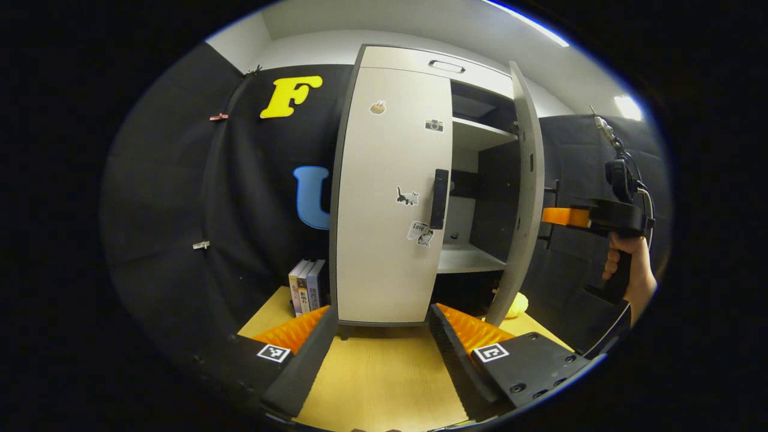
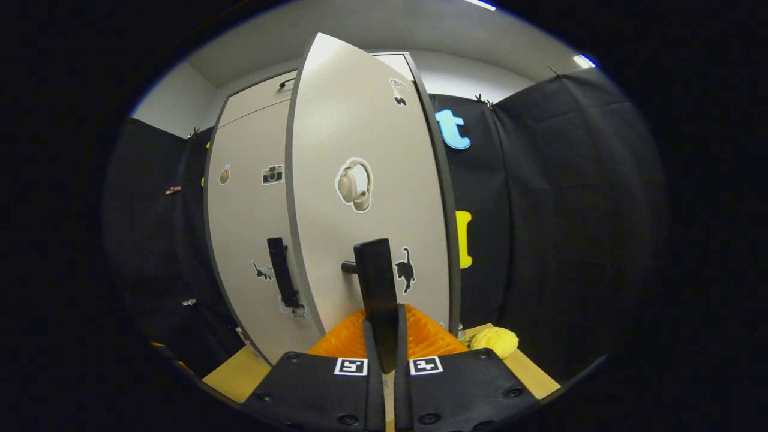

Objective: Open the right door of the double-door shoe cabinet with the right hand, and open the left door with the left hand.

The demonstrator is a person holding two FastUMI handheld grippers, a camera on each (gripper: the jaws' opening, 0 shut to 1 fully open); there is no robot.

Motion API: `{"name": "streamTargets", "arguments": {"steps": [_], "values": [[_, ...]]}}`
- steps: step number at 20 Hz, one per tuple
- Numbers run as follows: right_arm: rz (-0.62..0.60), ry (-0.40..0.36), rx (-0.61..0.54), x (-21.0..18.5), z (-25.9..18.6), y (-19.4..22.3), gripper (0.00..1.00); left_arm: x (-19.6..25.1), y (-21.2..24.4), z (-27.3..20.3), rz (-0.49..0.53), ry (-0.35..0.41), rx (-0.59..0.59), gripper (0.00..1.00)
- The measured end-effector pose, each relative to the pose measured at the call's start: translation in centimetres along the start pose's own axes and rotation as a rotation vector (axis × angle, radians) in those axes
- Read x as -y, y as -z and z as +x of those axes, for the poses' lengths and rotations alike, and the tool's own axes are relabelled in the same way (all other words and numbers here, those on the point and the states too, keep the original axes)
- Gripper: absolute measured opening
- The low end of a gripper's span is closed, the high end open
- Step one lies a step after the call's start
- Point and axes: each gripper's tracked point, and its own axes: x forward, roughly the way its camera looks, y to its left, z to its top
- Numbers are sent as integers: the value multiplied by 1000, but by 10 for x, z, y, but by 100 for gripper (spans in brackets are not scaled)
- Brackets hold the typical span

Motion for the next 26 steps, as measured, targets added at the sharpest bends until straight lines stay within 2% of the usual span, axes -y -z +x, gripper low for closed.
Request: {"name": "streamTargets", "arguments": {"steps": [4,11,12,15,18,23,25,26], "values": [[-23,42,-6,20,-7,-1,10,7,-3,5,20,13,28,95],[-51,133,22,55,-10,-10,8,10,-5,3,-10,22,35,95],[-43,111,10,54,-8,-8,5,8,-5,3,-10,19,35,95],[-59,81,11,55,-6,-9,5,2,-3,4,-13,13,26,95],[-2,68,21,49,-7,-8,5,-2,-1,4,-14,2,19,95],[4,140,50,66,-15,-11,8,-8,4,0,-19,-8,10,95],[39,171,44,67,-22,-8,16,-12,5,-1,-16,-16,8,95],[48,180,41,68,-23,-4,40,-12,6,0,-15,-17,6,95]]}}
